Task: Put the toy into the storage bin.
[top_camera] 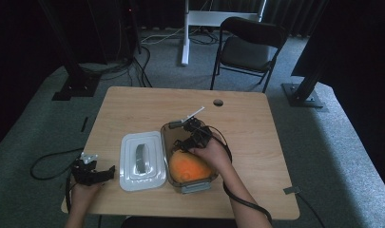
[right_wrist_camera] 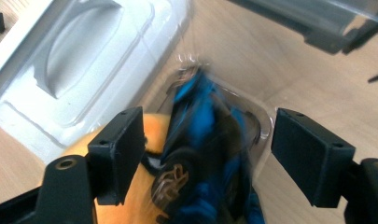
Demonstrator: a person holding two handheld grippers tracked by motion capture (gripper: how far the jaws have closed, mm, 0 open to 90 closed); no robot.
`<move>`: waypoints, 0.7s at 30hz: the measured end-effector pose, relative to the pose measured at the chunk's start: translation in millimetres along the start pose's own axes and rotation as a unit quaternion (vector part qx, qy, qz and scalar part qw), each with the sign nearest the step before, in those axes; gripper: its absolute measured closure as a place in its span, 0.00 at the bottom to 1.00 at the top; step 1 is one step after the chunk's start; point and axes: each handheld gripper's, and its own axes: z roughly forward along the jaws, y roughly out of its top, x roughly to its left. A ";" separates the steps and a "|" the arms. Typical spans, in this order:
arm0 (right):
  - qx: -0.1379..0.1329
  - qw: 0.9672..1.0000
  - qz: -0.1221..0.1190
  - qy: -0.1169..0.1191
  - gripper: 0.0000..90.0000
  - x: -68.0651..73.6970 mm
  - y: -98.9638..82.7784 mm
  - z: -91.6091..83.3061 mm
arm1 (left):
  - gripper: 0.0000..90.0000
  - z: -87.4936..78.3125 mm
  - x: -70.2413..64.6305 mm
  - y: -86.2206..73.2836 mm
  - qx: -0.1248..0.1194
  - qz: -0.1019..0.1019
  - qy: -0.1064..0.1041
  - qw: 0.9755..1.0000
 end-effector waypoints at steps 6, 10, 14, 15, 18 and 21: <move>-0.012 1.000 0.002 0.013 0.26 1.5 -1.3 -1.8 | 0.00 0.0 0.1 -0.1 0.000 0.001 0.000 1.000; -0.021 1.000 0.006 0.019 0.20 0.1 -2.0 -4.8 | 0.00 0.0 0.3 -0.1 0.000 0.001 0.000 1.000; -0.034 0.999 0.001 0.032 0.13 -2.1 -4.9 -9.2 | 0.00 0.0 0.3 -0.1 0.000 0.002 0.000 1.000; -0.037 0.999 0.002 0.026 0.13 -2.4 -5.7 -10.2 | 0.00 0.0 0.3 0.0 0.000 0.002 0.000 1.000; -0.045 0.999 0.005 0.028 0.13 -5.9 -8.5 -12.3 | 0.00 0.0 0.2 0.0 0.000 0.001 0.000 1.000; -0.055 0.998 0.006 0.023 0.13 -8.5 -11.9 -16.1 | 0.00 0.0 0.2 0.0 0.000 0.001 0.000 1.000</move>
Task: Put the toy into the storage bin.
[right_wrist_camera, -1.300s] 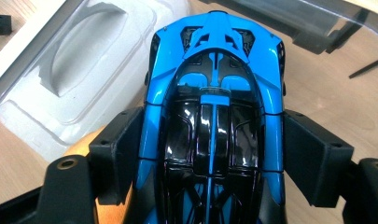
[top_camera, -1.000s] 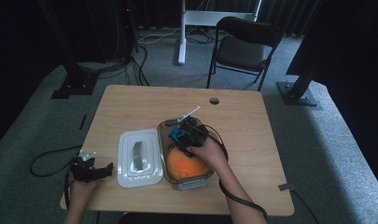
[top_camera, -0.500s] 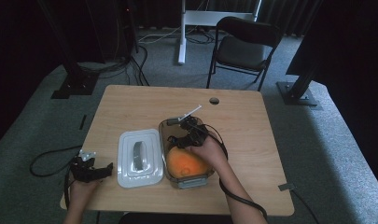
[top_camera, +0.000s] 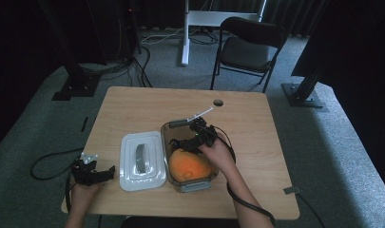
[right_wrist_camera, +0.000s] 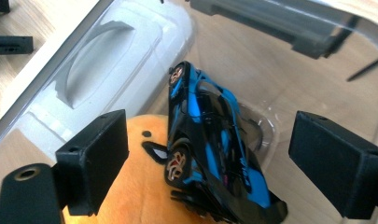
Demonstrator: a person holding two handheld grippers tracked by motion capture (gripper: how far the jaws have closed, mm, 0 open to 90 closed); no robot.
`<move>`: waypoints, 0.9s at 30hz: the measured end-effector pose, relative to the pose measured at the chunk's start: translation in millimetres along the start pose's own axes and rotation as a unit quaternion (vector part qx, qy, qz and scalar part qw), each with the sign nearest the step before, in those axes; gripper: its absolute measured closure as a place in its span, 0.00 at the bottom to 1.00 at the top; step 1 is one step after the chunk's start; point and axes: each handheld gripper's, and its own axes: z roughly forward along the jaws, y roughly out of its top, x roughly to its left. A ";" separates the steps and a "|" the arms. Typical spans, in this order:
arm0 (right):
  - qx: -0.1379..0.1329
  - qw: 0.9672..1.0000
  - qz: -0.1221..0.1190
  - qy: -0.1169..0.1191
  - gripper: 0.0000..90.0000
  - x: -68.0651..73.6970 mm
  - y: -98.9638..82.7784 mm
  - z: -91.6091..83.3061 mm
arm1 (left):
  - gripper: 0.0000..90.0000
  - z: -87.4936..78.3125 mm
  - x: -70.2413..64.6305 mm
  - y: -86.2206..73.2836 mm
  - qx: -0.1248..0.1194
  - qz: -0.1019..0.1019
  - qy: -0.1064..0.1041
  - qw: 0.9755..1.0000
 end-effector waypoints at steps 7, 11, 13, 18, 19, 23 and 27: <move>-0.024 0.999 -0.015 -0.019 0.13 -0.6 -7.0 -9.5 | 0.00 -0.1 0.1 0.0 0.001 0.001 0.000 1.000; -0.041 0.999 -0.023 -0.023 0.13 0.8 -11.1 -14.6 | 0.00 -0.1 0.1 0.0 0.001 0.001 0.000 1.000; -0.046 0.998 -0.031 -0.027 0.13 1.6 -14.5 -17.7 | 0.00 -0.1 0.1 0.0 0.001 0.001 0.000 1.000; -0.066 0.997 -0.037 -0.021 0.13 0.9 -25.7 -28.6 | 0.00 0.0 0.0 0.0 0.000 0.000 0.000 1.000; -0.070 0.997 -0.038 -0.021 0.13 0.2 -27.9 -30.8 | 0.00 0.0 0.0 0.0 0.000 0.000 0.000 1.000; -0.087 0.996 -0.035 -0.015 0.13 -5.3 -35.3 -38.3 | 0.00 0.0 0.0 0.0 0.000 0.000 0.000 1.000; -0.109 0.993 -0.023 -0.037 0.13 -13.9 -42.6 -43.6 | 0.00 0.0 0.0 0.0 0.000 0.000 0.000 1.000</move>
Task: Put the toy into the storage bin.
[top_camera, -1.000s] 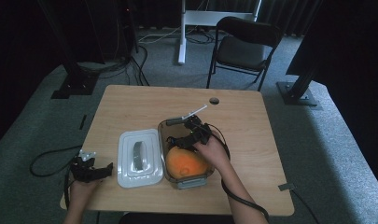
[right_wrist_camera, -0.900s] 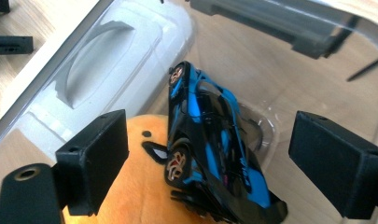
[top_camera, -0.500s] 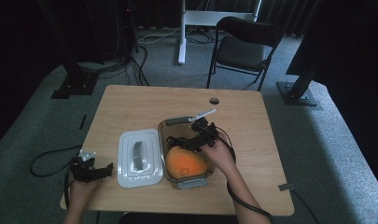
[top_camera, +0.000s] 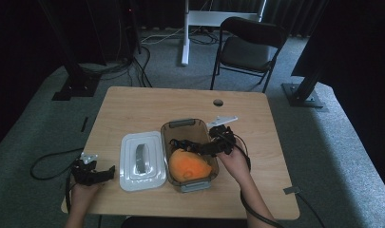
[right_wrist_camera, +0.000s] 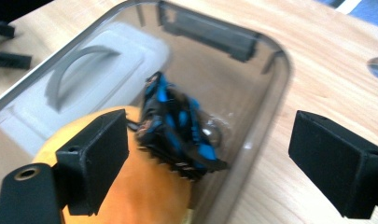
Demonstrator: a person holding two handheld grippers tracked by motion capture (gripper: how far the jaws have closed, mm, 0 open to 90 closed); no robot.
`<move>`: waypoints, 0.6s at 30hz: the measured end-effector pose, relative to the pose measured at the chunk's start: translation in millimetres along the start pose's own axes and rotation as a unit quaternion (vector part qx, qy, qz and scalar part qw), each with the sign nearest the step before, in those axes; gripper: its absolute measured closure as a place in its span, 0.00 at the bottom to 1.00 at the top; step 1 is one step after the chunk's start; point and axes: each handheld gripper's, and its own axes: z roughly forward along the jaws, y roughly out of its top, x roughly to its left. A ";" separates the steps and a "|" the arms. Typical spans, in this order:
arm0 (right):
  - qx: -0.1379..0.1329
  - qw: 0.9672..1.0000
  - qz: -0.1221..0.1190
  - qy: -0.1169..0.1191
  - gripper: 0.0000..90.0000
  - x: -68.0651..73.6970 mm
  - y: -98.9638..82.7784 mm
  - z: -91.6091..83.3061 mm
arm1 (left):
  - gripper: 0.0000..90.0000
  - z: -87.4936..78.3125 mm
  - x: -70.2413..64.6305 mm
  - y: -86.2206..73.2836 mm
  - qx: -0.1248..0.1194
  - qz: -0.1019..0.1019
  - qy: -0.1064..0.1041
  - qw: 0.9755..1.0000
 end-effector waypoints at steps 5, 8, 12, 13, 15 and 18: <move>-0.016 1.000 0.017 -0.010 0.13 -12.6 -10.5 -7.1 | 0.00 0.0 0.0 0.0 0.000 0.000 0.000 1.000; -0.016 1.000 0.024 -0.009 0.13 -19.5 -18.1 -10.3 | 0.00 0.0 0.1 0.0 0.000 0.001 0.000 1.000; -0.024 0.999 0.029 -0.013 0.13 -26.7 -28.2 -15.0 | 0.00 0.0 0.0 -0.1 0.000 0.000 0.000 1.000; -0.026 0.999 0.029 -0.013 0.13 -28.5 -30.7 -16.2 | 0.00 0.0 -0.1 -0.1 0.000 -0.001 0.000 1.000; -0.028 0.999 0.030 -0.016 0.13 -31.6 -35.5 -18.3 | 0.00 0.0 -0.1 -0.1 0.000 -0.001 0.000 1.000; -0.027 0.999 0.031 -0.020 0.13 -36.5 -43.9 -20.2 | 0.00 0.0 -0.1 -0.1 0.000 -0.001 0.000 1.000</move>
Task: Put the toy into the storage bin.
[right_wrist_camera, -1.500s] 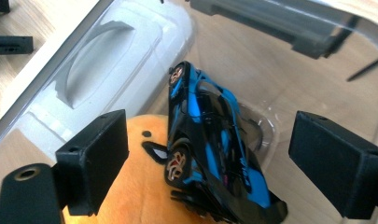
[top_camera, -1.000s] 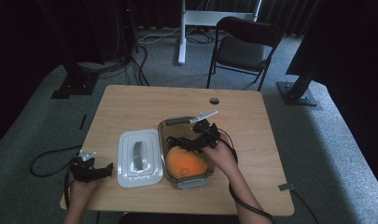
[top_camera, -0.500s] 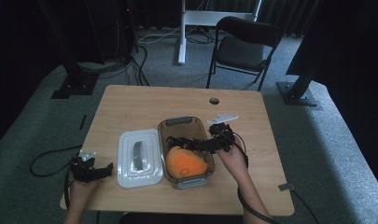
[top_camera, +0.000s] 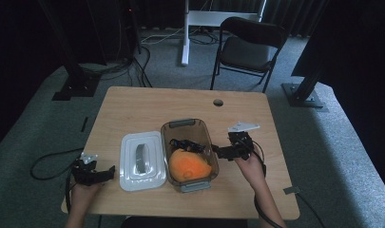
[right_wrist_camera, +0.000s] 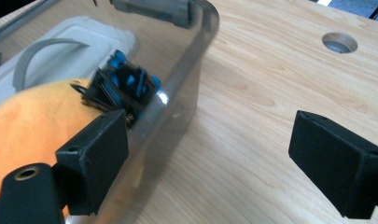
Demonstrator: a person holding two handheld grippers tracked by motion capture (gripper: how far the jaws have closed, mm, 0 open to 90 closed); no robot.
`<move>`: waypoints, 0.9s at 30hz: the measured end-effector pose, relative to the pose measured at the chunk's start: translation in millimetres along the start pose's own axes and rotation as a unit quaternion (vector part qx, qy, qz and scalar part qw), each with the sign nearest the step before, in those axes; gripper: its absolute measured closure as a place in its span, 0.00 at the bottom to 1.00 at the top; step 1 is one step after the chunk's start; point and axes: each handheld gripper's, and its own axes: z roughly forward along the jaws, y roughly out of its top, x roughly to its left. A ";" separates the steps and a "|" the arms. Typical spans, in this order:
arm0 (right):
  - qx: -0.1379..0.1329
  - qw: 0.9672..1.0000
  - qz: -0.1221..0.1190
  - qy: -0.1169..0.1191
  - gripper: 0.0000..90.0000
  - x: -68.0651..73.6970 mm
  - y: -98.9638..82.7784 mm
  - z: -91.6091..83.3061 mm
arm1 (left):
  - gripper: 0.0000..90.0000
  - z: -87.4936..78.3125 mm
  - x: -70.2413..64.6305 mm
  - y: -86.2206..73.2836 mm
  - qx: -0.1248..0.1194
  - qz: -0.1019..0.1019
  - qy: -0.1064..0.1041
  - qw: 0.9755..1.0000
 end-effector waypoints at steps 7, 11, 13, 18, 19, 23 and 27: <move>-0.013 1.000 0.021 0.001 0.13 -12.4 -17.6 -6.2 | 0.00 -0.1 0.1 0.0 0.001 0.001 0.000 1.000; -0.009 1.000 0.025 -0.002 0.13 -16.7 -26.6 -6.0 | 0.00 -0.2 0.1 0.1 0.001 0.001 0.000 1.000; -0.007 1.000 0.026 -0.004 0.13 -18.5 -31.0 -5.6 | 0.00 -0.1 0.1 0.1 0.001 0.000 0.000 1.000; -0.009 0.999 0.030 -0.006 0.13 -23.5 -42.6 -5.3 | 0.00 -0.2 0.1 0.1 0.001 0.001 0.000 1.000; -0.009 0.999 0.031 -0.005 0.13 -24.7 -45.0 -5.4 | 0.00 -0.2 0.1 0.1 0.001 0.001 0.000 1.000; -0.014 0.999 0.032 -0.014 0.13 -29.2 -55.3 -6.4 | 0.00 -0.2 0.1 0.1 0.001 0.001 0.000 1.000; -0.015 0.999 0.036 -0.023 0.13 -34.0 -66.6 -8.1 | 0.00 -0.2 0.1 0.1 0.001 0.001 0.000 1.000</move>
